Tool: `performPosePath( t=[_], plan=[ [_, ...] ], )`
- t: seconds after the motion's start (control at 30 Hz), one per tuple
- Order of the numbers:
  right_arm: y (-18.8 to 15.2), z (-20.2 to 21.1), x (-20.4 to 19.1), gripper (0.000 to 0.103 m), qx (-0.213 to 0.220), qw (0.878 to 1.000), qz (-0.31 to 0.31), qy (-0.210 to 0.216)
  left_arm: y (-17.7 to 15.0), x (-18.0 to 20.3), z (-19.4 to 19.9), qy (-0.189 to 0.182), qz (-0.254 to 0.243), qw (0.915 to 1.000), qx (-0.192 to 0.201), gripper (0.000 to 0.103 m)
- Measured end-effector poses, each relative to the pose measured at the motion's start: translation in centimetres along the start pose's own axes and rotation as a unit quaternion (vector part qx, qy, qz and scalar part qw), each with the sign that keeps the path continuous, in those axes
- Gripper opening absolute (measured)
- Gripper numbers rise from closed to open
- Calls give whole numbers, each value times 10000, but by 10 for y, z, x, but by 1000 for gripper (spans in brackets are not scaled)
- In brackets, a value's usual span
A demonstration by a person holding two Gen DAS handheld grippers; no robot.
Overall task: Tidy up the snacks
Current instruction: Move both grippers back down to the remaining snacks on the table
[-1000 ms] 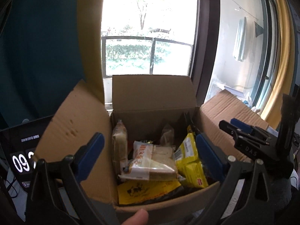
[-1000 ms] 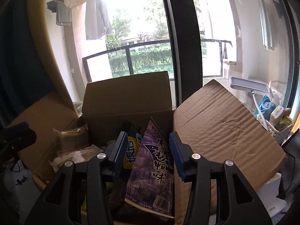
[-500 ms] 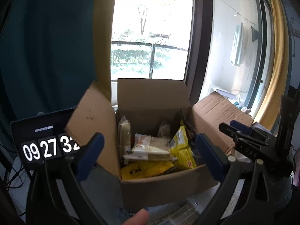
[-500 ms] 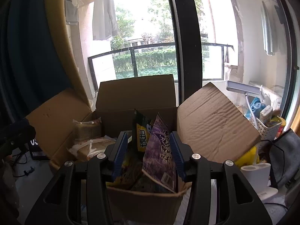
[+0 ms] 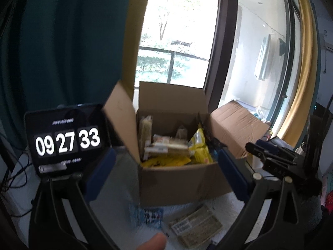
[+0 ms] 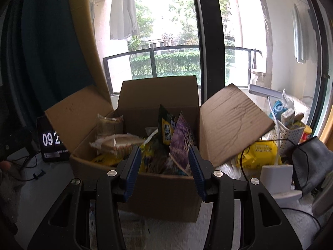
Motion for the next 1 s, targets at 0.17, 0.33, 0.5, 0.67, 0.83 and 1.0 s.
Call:
performPosePath(
  t=[0.17,0.33,0.5,0.67,0.83,1.0],
  plan=[
    [-20,7,4,50,-126,9998,-121,27,-30,-12,6,25,209,9996,-170,99],
    [-44,8,3,50,-345,9993,-111,104,-73,-22,-1,117,310,9977,-587,99],
    [-73,8,1,50,-610,9979,-133,146,-114,-26,-4,154,381,9944,-978,99],
    [-105,7,-2,50,-898,9957,-134,165,-154,-24,-1,219,287,9902,-1347,99],
    [-141,9,-6,50,-1257,9915,-255,220,-189,-15,4,123,373,9839,-1744,99],
    [-164,17,-13,51,-1482,9880,-274,323,-220,2,-5,104,-100,9752,-2209,99]
  ],
)
Point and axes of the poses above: each gripper's, at about its wrist camera, not at the fingertips, and z roughly against the way its jaws point, x to its right, y to its top, the point moved 7 cm from there along -z, roughly the way its jaws point, and after that the axes turned 3 degrees about -z, right-handed, at the moved point
